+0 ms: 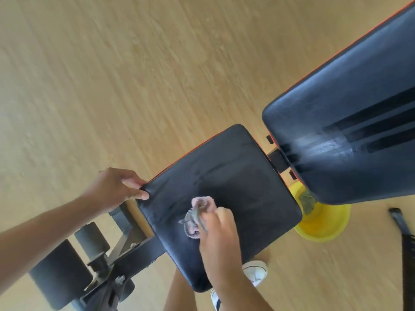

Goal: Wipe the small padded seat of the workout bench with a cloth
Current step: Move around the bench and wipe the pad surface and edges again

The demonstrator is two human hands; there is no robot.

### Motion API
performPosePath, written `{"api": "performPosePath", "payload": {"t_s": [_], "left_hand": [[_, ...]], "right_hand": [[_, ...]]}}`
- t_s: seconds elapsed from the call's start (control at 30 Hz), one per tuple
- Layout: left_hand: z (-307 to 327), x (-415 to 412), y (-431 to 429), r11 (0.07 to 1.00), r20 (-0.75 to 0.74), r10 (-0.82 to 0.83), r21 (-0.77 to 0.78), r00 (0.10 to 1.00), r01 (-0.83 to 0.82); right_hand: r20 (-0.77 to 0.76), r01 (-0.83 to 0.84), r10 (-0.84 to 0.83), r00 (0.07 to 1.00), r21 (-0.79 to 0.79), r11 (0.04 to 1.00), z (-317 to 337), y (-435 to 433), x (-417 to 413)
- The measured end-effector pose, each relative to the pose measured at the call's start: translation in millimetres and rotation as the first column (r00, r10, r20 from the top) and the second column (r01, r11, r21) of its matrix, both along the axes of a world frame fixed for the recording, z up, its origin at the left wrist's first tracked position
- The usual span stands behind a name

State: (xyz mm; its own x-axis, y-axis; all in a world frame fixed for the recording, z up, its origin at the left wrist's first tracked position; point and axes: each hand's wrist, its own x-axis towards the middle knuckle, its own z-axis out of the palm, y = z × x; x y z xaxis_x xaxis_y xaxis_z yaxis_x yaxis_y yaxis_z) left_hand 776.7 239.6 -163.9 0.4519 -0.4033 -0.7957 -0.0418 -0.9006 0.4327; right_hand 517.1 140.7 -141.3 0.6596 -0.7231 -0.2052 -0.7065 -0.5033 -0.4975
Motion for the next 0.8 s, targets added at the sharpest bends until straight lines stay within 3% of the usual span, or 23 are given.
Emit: {"api": "performPosePath", "payload": {"t_s": [0.07, 0.13, 0.2, 0.3, 0.4, 0.53, 0.6, 0.7, 0.8], "left_hand": [[-1, 1, -1, 1.0, 0.007, -0.007, 0.0, 1.0, 0.007], [-2, 2, -1, 0.999, 0.028, -0.038, 0.004, 0.999, 0.038], [-2, 1, -2, 0.998, 0.051, -0.056, 0.037, 0.997, 0.054], [-2, 2, -3, 0.997, 0.042, -0.043, 0.065, 0.998, 0.04], [2, 1, -4, 0.999, 0.023, -0.02, 0.045, 1.0, 0.019], [3, -2, -3, 0.999, 0.018, 0.019, 0.049, 1.0, -0.02], [2, -1, -3, 0.998, 0.012, 0.02, 0.052, 1.0, -0.02], [0, 0, -1, 0.999, 0.02, 0.013, 0.051, 1.0, -0.014], [-1, -1, -1, 0.999, 0.039, -0.017, 0.044, 0.999, 0.016]], "right_hand": [[0.116, -0.268, 0.267, 0.957, -0.005, 0.963, -9, -5, 49], [0.131, -0.443, 0.439, 0.889, -0.002, 0.897, -15, -21, 94], [0.013, -0.586, 0.586, 0.81, -0.026, 0.81, -12, -40, 135], [-0.205, -0.826, 0.809, 0.551, 0.006, 0.564, -4, -71, 172], [-0.306, -0.818, 0.807, 0.505, 0.13, 0.561, 5, -137, 179], [-0.383, -0.564, 0.683, 0.622, 0.387, 0.73, 8, -217, 166], [-0.322, -0.584, 0.738, 0.593, 0.459, 0.669, 2, -201, 173], [-0.194, -0.765, 0.874, 0.446, 0.423, 0.485, -12, -125, 185], [-0.179, -0.844, 0.912, 0.369, 0.346, 0.41, -16, -78, 191]]}}
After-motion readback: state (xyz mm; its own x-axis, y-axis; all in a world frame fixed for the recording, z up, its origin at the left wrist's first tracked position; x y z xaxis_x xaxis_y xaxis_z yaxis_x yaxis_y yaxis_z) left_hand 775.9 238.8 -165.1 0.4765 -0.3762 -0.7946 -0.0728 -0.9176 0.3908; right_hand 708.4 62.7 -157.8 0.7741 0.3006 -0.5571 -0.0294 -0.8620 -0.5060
